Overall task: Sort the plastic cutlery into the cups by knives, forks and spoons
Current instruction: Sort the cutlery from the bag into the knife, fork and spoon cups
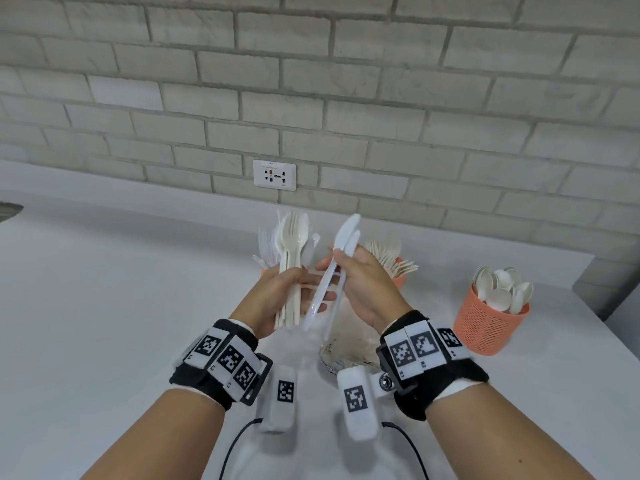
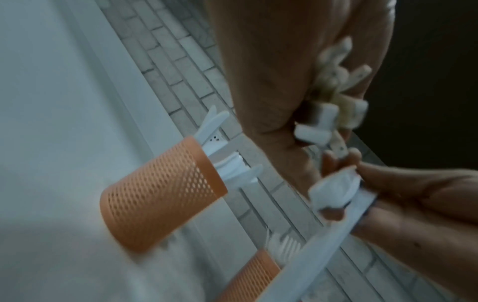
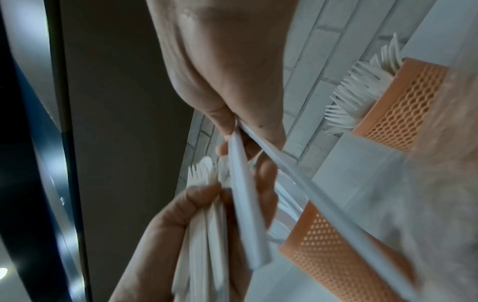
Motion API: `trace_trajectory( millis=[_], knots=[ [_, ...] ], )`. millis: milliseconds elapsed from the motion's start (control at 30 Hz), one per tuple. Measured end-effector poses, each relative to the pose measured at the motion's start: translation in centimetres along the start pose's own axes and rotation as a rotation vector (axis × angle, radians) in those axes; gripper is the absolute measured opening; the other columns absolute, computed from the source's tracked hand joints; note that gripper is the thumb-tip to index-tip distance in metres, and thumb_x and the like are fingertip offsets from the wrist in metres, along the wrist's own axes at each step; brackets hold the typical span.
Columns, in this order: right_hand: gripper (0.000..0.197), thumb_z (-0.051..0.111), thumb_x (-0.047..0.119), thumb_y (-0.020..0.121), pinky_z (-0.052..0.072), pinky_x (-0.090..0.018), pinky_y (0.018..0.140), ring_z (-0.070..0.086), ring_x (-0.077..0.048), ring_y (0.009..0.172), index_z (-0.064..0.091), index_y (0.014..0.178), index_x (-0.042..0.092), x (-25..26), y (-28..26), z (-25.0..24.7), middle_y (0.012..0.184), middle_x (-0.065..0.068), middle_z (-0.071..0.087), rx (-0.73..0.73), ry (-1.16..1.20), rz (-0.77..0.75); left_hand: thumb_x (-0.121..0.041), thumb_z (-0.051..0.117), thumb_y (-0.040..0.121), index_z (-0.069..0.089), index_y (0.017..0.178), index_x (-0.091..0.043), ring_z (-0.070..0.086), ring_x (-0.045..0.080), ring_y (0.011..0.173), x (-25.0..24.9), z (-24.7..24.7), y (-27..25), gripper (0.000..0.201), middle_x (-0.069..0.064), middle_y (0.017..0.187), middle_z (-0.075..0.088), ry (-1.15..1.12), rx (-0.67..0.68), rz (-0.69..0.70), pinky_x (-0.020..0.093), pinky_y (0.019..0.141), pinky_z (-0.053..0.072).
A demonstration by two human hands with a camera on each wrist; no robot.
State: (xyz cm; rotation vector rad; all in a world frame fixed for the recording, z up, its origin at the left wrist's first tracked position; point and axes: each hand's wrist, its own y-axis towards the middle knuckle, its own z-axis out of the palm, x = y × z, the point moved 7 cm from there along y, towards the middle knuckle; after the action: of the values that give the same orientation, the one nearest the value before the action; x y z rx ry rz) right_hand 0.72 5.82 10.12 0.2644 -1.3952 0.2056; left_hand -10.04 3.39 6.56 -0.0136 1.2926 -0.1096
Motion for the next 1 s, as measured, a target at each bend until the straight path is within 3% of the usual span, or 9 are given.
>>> trace_trajectory(
  millis=[67,133,200,267,500,633,767,900,1000],
  knots=[
    [0.016,0.034,0.010,0.101,0.049,-0.030,0.077,0.059,-0.019,0.073,0.050,0.098,0.010,0.3,0.9,-0.6,0.072,-0.006,0.057,-0.077,0.134,-0.034,0.000,0.053,0.082,0.057,0.095,0.002,0.057,0.028,0.070,-0.7,-1.7,-0.1,0.013,0.023,0.084,0.056,0.043,-0.058,0.015,0.034,0.065,0.050],
    [0.016,0.032,0.010,0.101,0.051,-0.024,0.072,0.059,-0.018,0.072,0.046,0.109,0.008,0.9,1.9,-1.2,0.072,-0.005,0.056,-0.156,0.181,-0.087,0.003,0.050,0.085,0.052,0.086,-0.001,0.055,0.024,0.056,-1.5,-3.9,-0.2,0.005,0.018,0.073,0.054,0.086,-0.137,0.058,0.032,0.057,0.052],
    [0.019,0.031,0.011,0.102,0.053,-0.017,0.068,0.059,-0.015,0.073,0.043,0.115,0.008,1.3,2.8,-1.1,0.075,-0.004,0.054,-0.198,0.152,-0.159,0.001,0.047,0.090,0.048,0.089,-0.004,0.048,0.014,0.042,-2.3,-5.5,-0.4,0.006,0.009,0.064,0.054,0.106,-0.179,0.117,0.027,0.047,0.052],
    [0.017,0.030,0.011,0.102,0.053,-0.018,0.076,0.059,-0.013,0.076,0.044,0.110,0.008,1.5,3.7,-0.4,0.077,-0.003,0.055,-0.211,0.093,-0.238,-0.002,0.047,0.092,0.042,0.100,-0.009,0.040,0.011,0.038,-2.8,-6.4,-0.5,0.011,0.005,0.060,0.050,0.067,-0.201,0.156,0.023,0.041,0.045],
    [0.016,0.028,0.015,0.101,0.043,-0.031,0.094,0.058,-0.014,0.090,0.043,0.104,0.009,0.2,6.8,3.8,0.085,0.003,0.060,-0.210,-0.168,-0.372,-0.014,0.044,0.096,0.044,0.106,-0.010,0.044,0.014,0.038,-2.4,-6.8,-0.2,0.010,0.003,0.058,0.053,0.007,-0.170,0.154,0.026,0.043,0.046],
    [0.018,0.027,0.011,0.101,0.046,-0.030,0.091,0.059,-0.016,0.081,0.043,0.094,0.015,0.8,7.7,5.3,0.075,0.001,0.056,-0.185,-0.119,-0.384,-0.014,0.039,0.096,0.046,0.089,-0.009,0.040,0.013,0.036,-1.9,-6.9,-0.2,0.011,0.005,0.054,0.052,-0.104,-0.112,0.107,0.025,0.041,0.044],
    [0.022,0.026,0.014,0.102,0.048,-0.019,0.084,0.058,-0.008,0.075,0.041,0.117,0.009,3.0,8.4,5.6,0.072,0.003,0.054,-0.186,-0.115,-0.482,-0.016,0.033,0.094,0.045,0.083,-0.010,0.035,0.013,0.032,-1.4,-7.3,0.2,0.018,0.005,0.049,0.049,-0.191,-0.059,0.056,0.021,0.038,0.042],
    [0.016,0.029,0.012,0.101,0.046,-0.019,0.079,0.056,-0.010,0.080,0.043,0.108,0.009,0.4,9.1,6.0,0.080,0.001,0.057,-0.136,-0.276,-0.386,-0.018,0.032,0.092,0.049,0.087,-0.009,0.036,0.013,0.032,-1.3,-7.3,0.5,0.020,0.007,0.051,0.051,-0.220,-0.006,0.049,0.022,0.038,0.042],
    [0.018,0.035,0.014,0.100,0.042,-0.023,0.081,0.055,-0.017,0.097,0.048,0.107,0.006,-3.4,9.5,6.0,0.102,-0.008,0.058,-0.087,-0.423,-0.231,-0.018,0.031,0.092,0.051,0.091,-0.007,0.038,0.013,0.031,-1.3,-7.2,0.6,0.023,0.008,0.052,0.051,-0.234,0.022,0.052,0.021,0.036,0.044]
  ],
)
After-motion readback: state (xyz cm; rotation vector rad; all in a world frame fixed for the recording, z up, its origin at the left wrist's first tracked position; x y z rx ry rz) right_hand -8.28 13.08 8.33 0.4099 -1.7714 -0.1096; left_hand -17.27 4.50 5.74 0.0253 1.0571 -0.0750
